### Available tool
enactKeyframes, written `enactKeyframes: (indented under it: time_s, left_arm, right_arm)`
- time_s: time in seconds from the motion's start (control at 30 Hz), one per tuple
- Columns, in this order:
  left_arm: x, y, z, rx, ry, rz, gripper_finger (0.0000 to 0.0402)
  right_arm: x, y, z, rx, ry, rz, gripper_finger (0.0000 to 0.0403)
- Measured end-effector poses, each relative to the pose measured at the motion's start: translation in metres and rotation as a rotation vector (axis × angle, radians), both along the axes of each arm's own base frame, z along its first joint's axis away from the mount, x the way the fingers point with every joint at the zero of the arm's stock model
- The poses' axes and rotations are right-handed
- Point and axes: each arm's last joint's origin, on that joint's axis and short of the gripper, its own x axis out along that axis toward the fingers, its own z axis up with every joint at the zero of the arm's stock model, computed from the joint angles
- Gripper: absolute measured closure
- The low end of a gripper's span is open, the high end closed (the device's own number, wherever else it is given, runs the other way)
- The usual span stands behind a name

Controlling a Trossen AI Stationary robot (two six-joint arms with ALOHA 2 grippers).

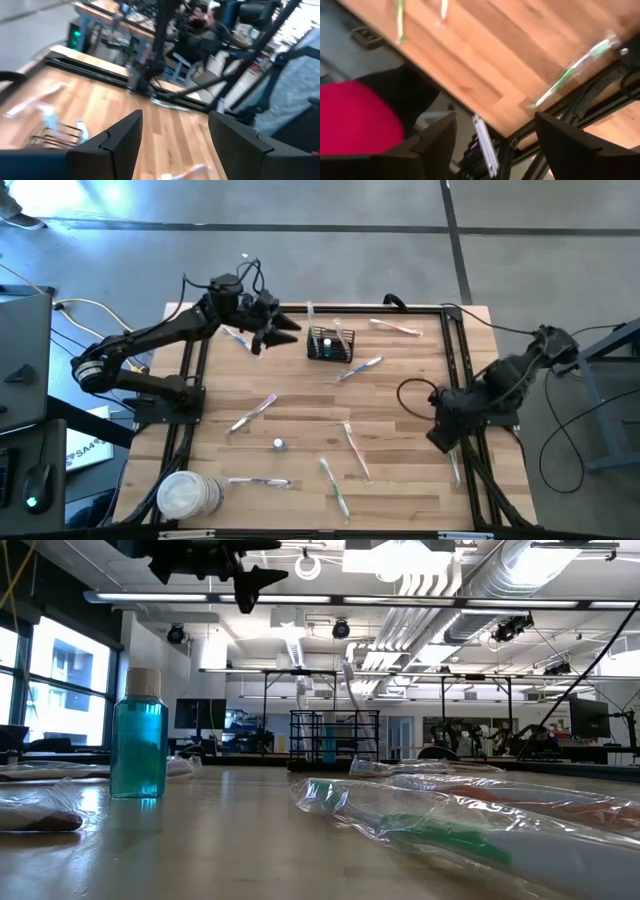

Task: Pick & Place toothbrushing station
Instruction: Put the right green toothbrush on the mesh organizer

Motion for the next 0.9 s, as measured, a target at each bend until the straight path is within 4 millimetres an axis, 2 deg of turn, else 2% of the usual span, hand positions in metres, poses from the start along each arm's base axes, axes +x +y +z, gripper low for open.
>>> enactKeyframes:
  time_s: [0.27,0.5,0.73,0.9]
  left_arm:
    - [0.012,-0.025,0.0,-0.001,0.002,-0.107,0.0175]
    - [0.012,-0.025,0.0,-0.005,0.003,-0.108,0.0175]
    - [0.011,-0.028,0.0,-0.035,0.002,-0.222,0.0175]
    - [0.01,-0.029,0.0,-0.024,-0.001,-0.239,0.0175]
  right_arm:
    - [0.007,0.034,-0.028,-0.219,0.168,-0.099,0.0144]
    - [0.009,0.063,-0.05,-0.301,0.275,-0.224,0.0144]
    - [-0.002,0.065,-0.079,-0.31,0.456,-0.334,0.0144]
    - [-0.008,0.061,-0.104,-0.255,0.42,-0.327,0.0144]
